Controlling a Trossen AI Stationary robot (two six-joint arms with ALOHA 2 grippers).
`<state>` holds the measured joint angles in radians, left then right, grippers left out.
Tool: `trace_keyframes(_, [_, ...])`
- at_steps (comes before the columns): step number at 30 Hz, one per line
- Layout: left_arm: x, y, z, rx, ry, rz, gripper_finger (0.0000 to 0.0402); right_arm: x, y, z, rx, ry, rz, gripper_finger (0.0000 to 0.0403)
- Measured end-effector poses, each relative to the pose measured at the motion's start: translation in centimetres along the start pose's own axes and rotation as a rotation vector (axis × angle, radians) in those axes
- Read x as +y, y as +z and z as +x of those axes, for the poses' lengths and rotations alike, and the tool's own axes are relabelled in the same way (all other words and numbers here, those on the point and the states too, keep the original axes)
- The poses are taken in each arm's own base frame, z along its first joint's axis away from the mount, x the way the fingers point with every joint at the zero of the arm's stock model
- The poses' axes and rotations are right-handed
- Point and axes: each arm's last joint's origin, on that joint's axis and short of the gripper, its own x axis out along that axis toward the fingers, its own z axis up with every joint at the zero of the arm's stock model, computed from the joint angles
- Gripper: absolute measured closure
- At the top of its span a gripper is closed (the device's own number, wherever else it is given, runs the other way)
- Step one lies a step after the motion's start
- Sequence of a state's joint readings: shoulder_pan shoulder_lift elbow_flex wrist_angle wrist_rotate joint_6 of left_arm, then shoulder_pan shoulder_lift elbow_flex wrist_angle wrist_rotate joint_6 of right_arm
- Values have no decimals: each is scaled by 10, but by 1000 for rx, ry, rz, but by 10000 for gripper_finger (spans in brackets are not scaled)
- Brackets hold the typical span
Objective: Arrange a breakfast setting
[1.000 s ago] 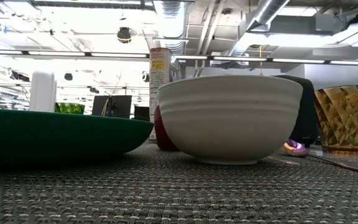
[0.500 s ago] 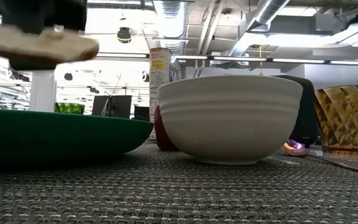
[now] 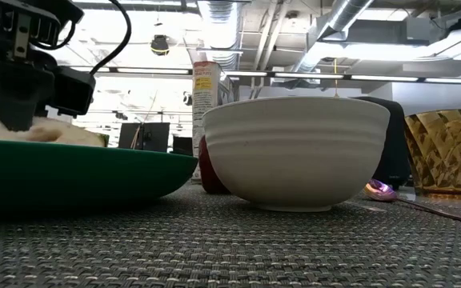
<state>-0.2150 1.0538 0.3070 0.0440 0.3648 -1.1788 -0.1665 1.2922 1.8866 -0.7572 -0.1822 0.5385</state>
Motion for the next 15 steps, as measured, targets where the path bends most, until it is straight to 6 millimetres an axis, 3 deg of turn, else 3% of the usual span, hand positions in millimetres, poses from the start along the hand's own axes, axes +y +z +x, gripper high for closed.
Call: trace_keyframes(15, [7, 3, 13, 16, 43, -11, 393, -1, -1, 3, 6, -3, 3, 207])
